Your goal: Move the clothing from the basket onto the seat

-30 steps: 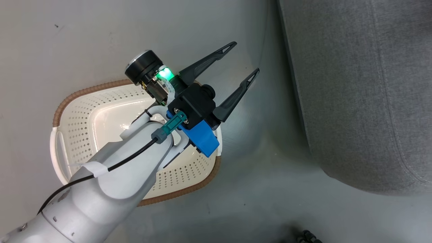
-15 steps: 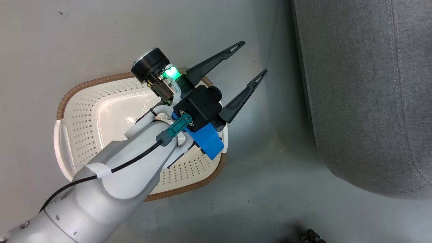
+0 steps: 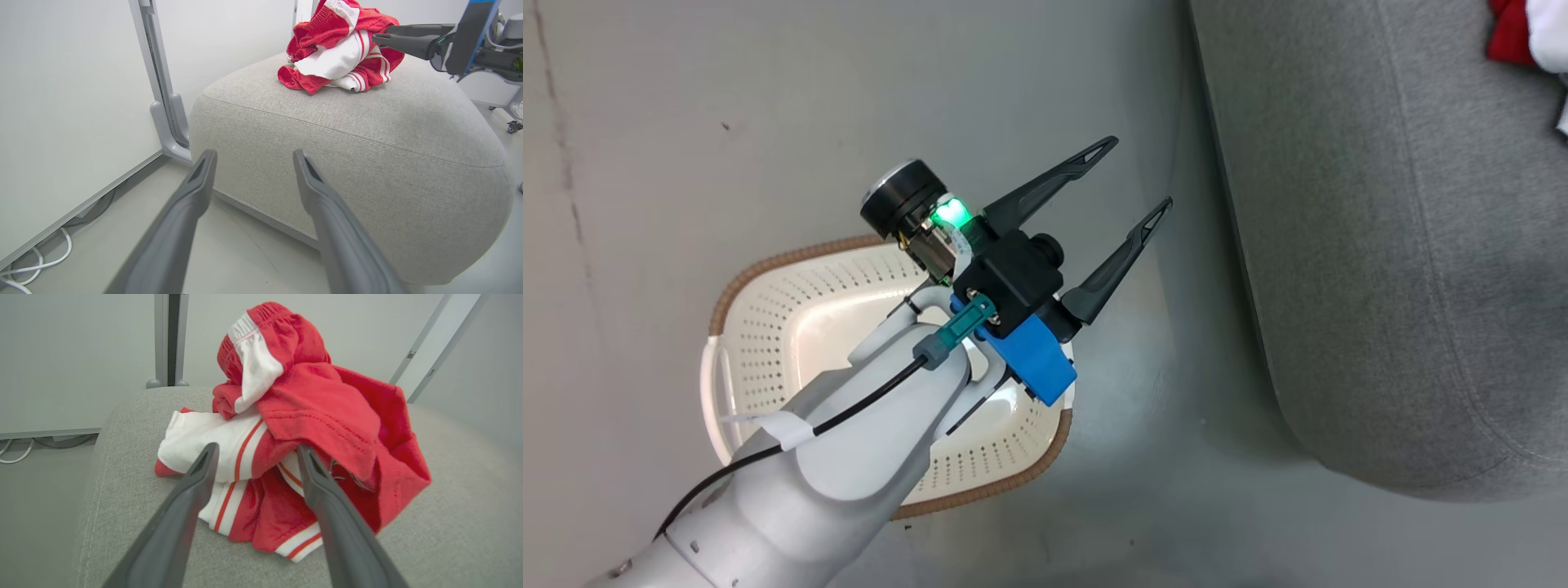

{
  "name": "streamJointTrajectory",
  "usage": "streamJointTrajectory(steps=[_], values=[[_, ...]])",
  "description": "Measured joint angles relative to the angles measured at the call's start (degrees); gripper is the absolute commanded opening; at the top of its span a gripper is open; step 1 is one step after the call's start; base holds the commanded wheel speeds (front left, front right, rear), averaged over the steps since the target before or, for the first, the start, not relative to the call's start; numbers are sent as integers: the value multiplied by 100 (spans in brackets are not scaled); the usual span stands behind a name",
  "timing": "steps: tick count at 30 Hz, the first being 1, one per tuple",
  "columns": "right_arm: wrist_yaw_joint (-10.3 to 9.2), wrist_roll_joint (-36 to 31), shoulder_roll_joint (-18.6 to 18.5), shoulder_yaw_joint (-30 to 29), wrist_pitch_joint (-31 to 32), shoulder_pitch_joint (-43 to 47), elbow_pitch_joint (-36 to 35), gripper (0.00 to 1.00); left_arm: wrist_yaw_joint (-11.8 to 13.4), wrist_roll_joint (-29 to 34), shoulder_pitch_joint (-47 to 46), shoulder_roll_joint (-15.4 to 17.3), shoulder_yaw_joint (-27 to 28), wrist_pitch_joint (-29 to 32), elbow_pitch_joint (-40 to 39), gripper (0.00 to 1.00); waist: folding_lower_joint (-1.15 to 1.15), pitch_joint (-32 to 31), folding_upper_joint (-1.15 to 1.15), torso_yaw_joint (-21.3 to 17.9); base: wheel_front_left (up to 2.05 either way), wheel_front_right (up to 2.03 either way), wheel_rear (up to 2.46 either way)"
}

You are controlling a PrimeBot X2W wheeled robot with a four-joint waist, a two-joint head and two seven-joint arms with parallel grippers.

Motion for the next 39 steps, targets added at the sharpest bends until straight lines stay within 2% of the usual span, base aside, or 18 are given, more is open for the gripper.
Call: streamJointTrajectory(steps=[4, 10, 14, 19, 29, 39], values=[[0, -19, 155, 108, 0, 401, -631, 100, 125, -123, 253, -33, 279, -14, -4, 100, 0, -376, 0, 30, 0, 0, 0], [0, -121, 372, 989, -1, 948, -1373, 100, 278, -229, 830, 27, 864, -16, -159, 100, -1, -958, 0, 109, 0, 0, 0], [0, -96, 471, 1543, 0, 1210, -1579, 100, 435, -290, 1329, 81, 1452, -16, -286, 100, -1, -1349, 0, 200, 0, 0, 0], [0, -47, 583, 1845, 0, 1495, -1696, 100, 538, -254, 1898, 24, 2237, -18, -560, 100, -2, -1786, 0, 406, 0, 0, 0], [0, -19, 810, 2159, 0, 2164, -1840, 100, 413, 253, 2976, -375, 3633, -23, -1173, 100, -2, -2489, 0, 931, 0, 0, 0], [0, -32, 933, 2034, -1, 2642, -1941, 100, 138, 620, 3792, -781, 4294, -22, -1207, 100, -1, -2914, 0, 1222, 0, 0, 0]])
